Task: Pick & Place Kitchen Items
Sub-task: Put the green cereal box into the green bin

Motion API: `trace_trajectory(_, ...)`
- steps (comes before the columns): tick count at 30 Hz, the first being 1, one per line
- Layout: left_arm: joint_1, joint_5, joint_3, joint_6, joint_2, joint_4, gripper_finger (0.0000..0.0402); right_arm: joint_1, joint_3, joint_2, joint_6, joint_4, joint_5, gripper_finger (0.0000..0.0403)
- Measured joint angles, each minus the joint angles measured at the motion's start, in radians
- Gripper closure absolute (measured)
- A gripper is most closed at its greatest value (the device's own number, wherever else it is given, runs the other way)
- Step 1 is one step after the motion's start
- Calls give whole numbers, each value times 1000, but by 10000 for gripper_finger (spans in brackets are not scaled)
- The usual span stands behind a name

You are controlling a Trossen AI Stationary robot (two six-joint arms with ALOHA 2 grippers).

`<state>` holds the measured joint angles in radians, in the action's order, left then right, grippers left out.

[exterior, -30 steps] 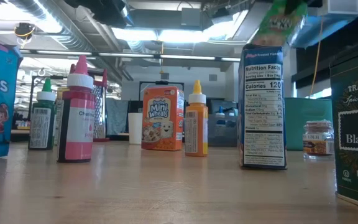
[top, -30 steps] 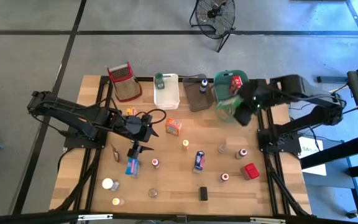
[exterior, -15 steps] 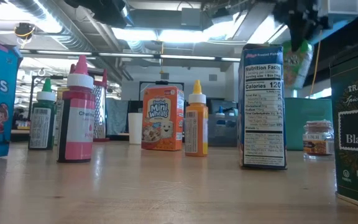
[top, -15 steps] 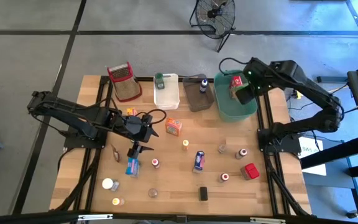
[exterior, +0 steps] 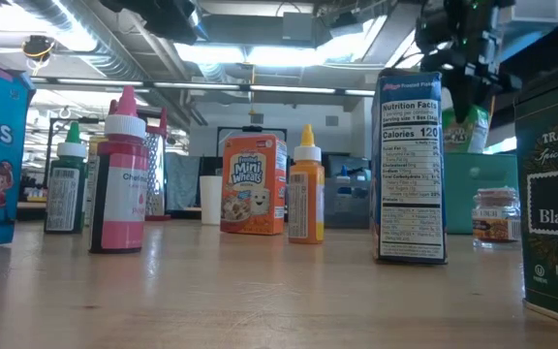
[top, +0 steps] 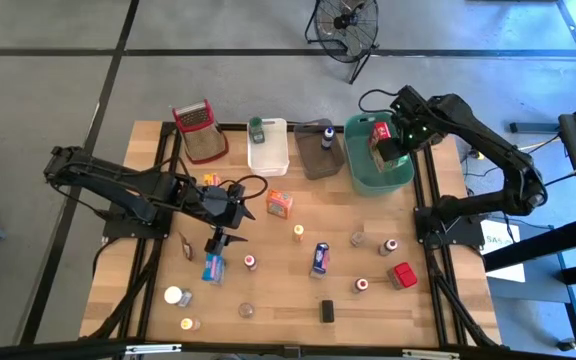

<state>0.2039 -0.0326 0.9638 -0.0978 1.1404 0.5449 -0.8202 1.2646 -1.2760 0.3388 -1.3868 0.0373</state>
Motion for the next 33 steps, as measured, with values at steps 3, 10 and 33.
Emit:
trace_trajectory(3, 0, 0, 0, -1, 0, -2, 127, -29, -7, -26, -9, 10, 1, 308)
trace_trajectory(10, -1, -3, 0, 5, 0, -2, 127, -77, -12, -105, -26, 18, 0, 308)
trace_trajectory(33, -1, 0, 0, -19, 0, 7, 127, -118, -12, -250, -90, 88, -66, 255)
